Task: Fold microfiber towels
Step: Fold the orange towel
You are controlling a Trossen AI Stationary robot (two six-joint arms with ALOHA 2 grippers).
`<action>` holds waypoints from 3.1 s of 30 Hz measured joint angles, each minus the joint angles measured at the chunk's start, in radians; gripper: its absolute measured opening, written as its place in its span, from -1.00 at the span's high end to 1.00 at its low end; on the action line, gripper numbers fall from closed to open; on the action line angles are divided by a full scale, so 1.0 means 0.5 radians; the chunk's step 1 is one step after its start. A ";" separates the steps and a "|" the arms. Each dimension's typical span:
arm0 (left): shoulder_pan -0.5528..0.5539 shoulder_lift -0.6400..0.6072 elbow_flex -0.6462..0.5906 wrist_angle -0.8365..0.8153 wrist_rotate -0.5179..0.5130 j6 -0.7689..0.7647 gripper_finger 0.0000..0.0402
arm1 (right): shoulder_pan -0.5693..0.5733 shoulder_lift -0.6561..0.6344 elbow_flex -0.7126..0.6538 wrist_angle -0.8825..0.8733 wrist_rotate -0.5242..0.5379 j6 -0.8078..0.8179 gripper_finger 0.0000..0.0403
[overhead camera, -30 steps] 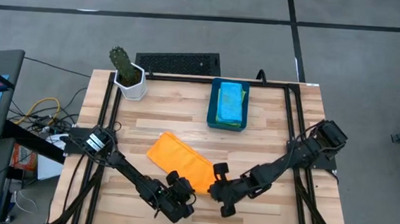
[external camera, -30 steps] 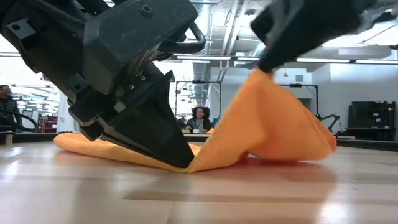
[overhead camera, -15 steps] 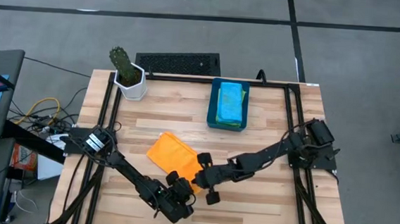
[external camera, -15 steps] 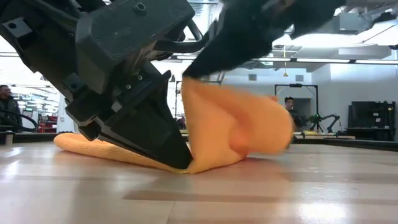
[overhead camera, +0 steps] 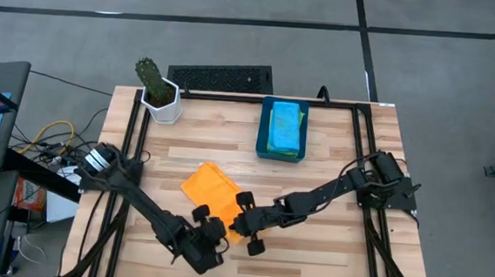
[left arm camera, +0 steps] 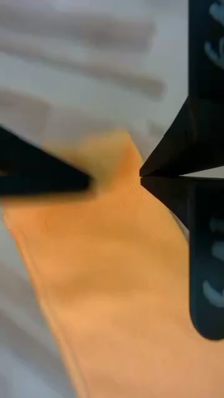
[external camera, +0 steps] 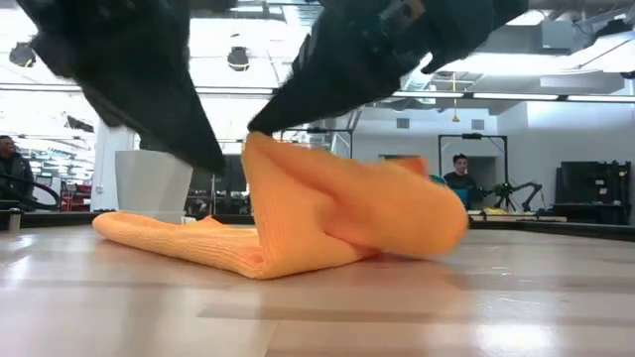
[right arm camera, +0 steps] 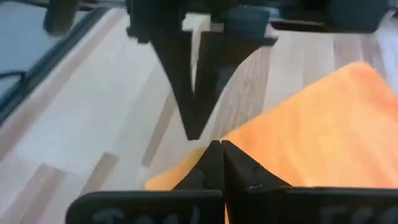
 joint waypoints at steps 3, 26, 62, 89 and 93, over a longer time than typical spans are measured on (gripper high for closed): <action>-0.063 -0.018 -0.042 -0.252 -0.153 -0.176 1.00 | -0.004 0.000 -0.002 0.011 0.001 0.000 0.94; -0.056 -0.015 -0.430 0.171 -0.306 -0.444 1.00 | -0.082 0.169 0.038 0.210 -0.156 -0.037 0.93; -0.112 -0.199 -0.425 0.152 -0.286 -0.408 1.00 | -0.192 0.359 0.056 0.375 -0.246 0.020 0.66; -0.106 -0.240 -0.443 0.662 -0.335 0.084 1.00 | -0.177 -0.263 0.071 -0.862 -0.374 0.003 0.17; -0.141 -0.240 -0.441 0.618 -0.348 0.061 1.00 | 0.026 -0.378 -0.258 -0.690 -0.309 0.108 0.20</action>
